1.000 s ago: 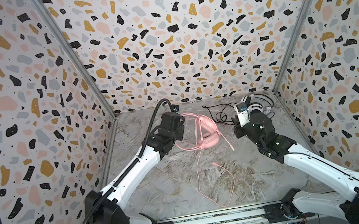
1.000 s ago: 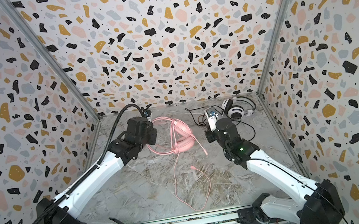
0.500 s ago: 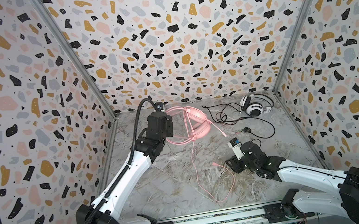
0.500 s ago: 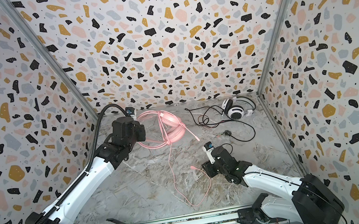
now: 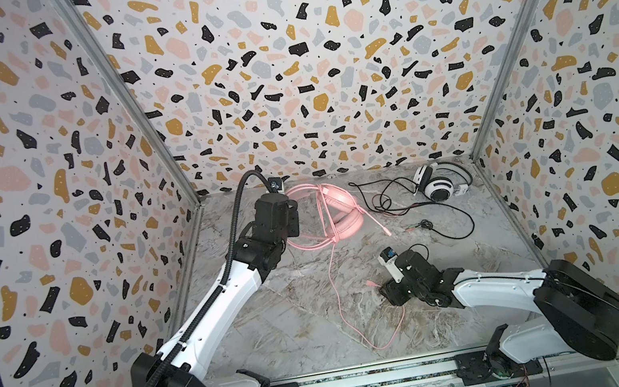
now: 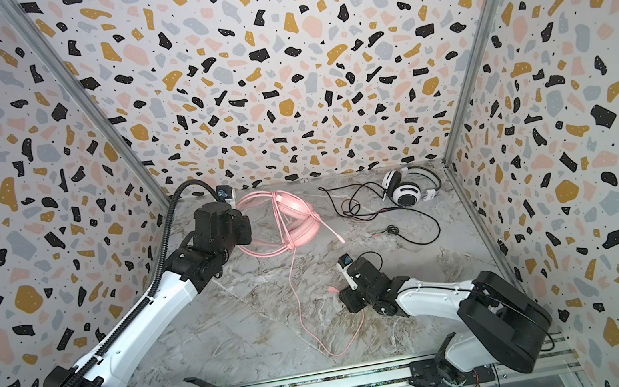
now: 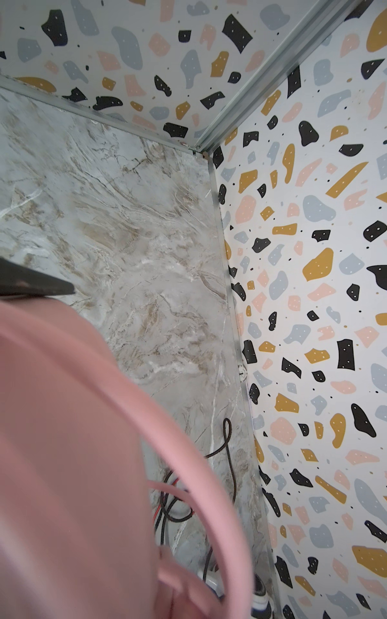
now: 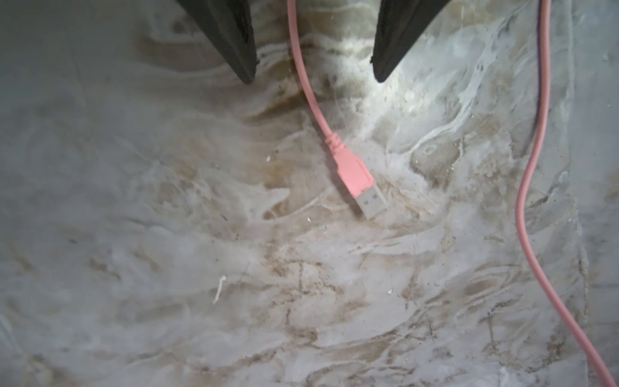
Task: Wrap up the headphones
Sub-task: 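Grasp the pink USB plug end of the cable with the right gripper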
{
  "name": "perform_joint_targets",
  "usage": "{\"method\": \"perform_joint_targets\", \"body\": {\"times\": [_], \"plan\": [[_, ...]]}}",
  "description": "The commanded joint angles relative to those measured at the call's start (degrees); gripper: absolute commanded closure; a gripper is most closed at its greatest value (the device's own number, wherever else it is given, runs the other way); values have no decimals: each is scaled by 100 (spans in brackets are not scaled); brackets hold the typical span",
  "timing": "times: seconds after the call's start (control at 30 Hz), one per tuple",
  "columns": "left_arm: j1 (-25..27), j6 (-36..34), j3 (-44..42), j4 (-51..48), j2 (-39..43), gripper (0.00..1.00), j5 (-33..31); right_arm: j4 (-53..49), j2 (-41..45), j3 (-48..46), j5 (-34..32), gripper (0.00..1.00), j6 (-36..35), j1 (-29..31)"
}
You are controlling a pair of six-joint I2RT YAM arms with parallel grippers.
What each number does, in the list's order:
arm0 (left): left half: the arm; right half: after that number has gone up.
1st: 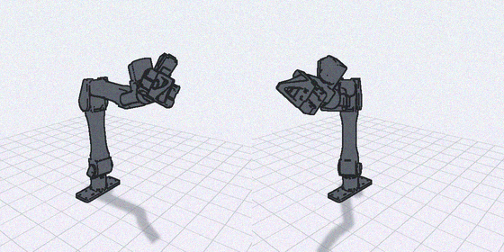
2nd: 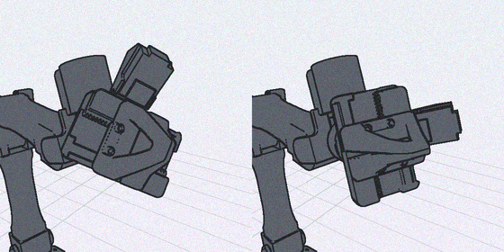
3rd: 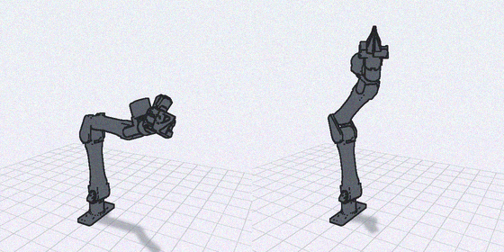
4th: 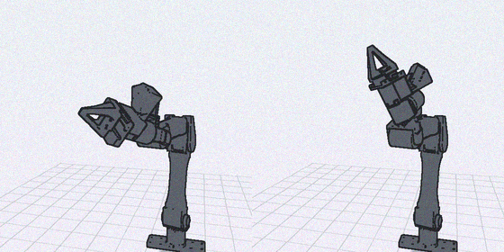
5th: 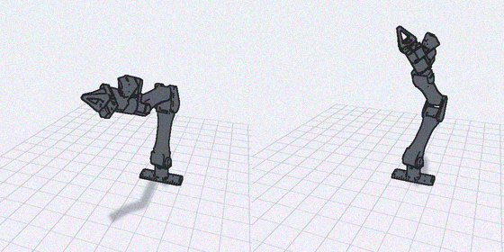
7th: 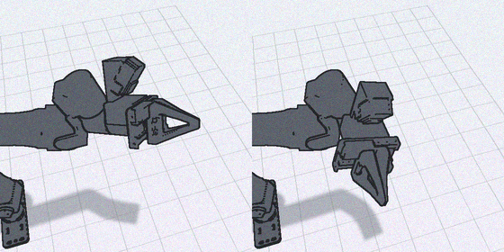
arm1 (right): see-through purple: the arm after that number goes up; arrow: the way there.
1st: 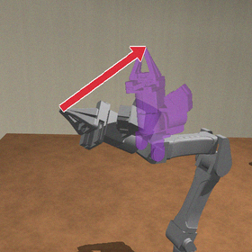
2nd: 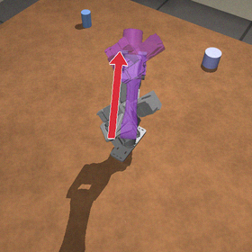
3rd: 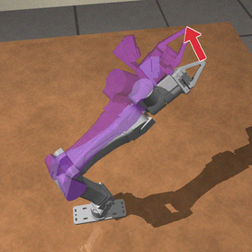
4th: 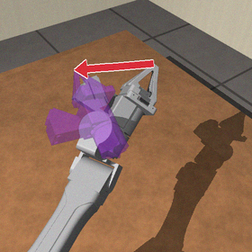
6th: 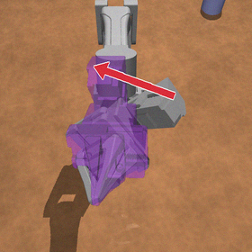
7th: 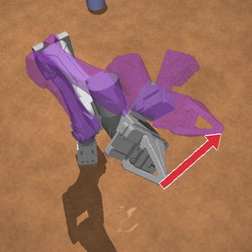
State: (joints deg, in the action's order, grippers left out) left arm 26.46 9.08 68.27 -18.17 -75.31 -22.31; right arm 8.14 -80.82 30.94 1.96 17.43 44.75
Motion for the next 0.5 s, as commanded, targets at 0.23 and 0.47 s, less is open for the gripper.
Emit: {"method": "perform_joint_targets", "body": {"times": [0.23, 0.47], "plan": [[-165, 417, 200, 405, -3, 100, -219, 1068, -904, 593, -139, 40, -579, 331], [-255, 473, 238, 380, -48, 100, -85, 715, -1070, 469, -917, 40, -569, 658]]}}
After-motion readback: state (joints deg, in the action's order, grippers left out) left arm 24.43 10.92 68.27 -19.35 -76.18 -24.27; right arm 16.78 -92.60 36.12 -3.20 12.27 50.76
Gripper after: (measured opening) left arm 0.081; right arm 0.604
